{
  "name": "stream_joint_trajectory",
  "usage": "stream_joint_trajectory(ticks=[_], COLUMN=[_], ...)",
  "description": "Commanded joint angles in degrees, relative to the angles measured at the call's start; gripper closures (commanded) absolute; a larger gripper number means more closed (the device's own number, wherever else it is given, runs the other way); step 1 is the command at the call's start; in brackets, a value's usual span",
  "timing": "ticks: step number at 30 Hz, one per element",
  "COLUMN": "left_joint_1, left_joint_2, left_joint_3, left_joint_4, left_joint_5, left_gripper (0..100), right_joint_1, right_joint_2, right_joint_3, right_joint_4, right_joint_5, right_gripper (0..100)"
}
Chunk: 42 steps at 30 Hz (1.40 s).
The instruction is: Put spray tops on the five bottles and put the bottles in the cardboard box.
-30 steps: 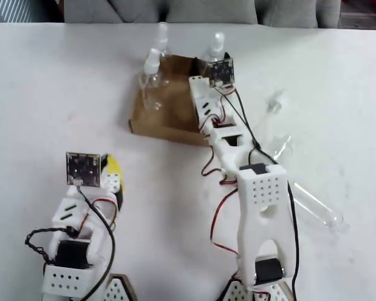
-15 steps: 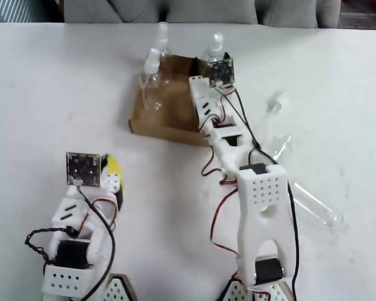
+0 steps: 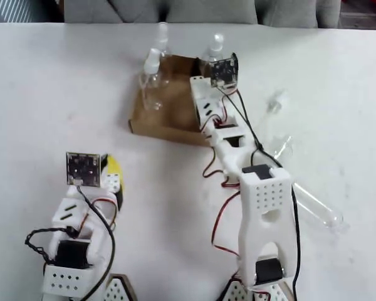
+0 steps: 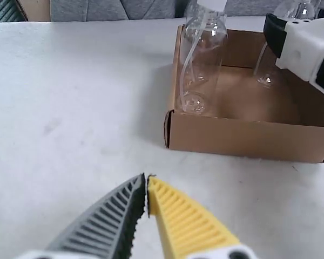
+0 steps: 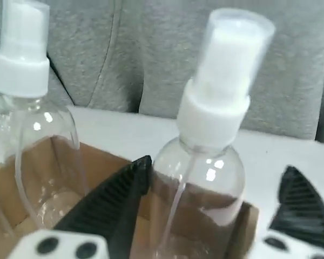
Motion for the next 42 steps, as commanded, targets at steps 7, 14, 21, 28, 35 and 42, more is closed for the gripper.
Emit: stream_joint_trajectory(ticks=[7, 14, 21, 28, 35, 42], left_joint_1=[-0.6, -0.6, -0.6, -0.6, -0.6, -0.6], left_joint_2=[-0.5, -0.5, -0.5, -0.3, -0.3, -0.3], left_joint_3=[0.0, 0.0, 0.0, 0.0, 0.0, 0.0], left_joint_4=[-0.3, -0.3, -0.3, -1.2, -1.2, -1.3], left_joint_5=[0.2, 0.2, 0.2, 0.2, 0.2, 0.0], left_gripper=[98, 98, 98, 98, 98, 98], right_joint_1=[0.7, 0.8, 0.9, 0.7, 0.5, 0.4], right_joint_2=[-6.0, -7.3, -9.5, -16.4, -19.7, -23.2], right_joint_3=[-0.5, -0.4, 1.3, 7.0, 9.1, 9.1], right_joint_4=[1.5, 4.7, 4.8, 4.8, 4.8, 4.9], right_joint_5=[-4.6, -6.2, -6.2, -6.2, -6.2, -6.2], right_gripper=[64.1, 61.9, 57.7, 57.7, 57.7, 57.7])
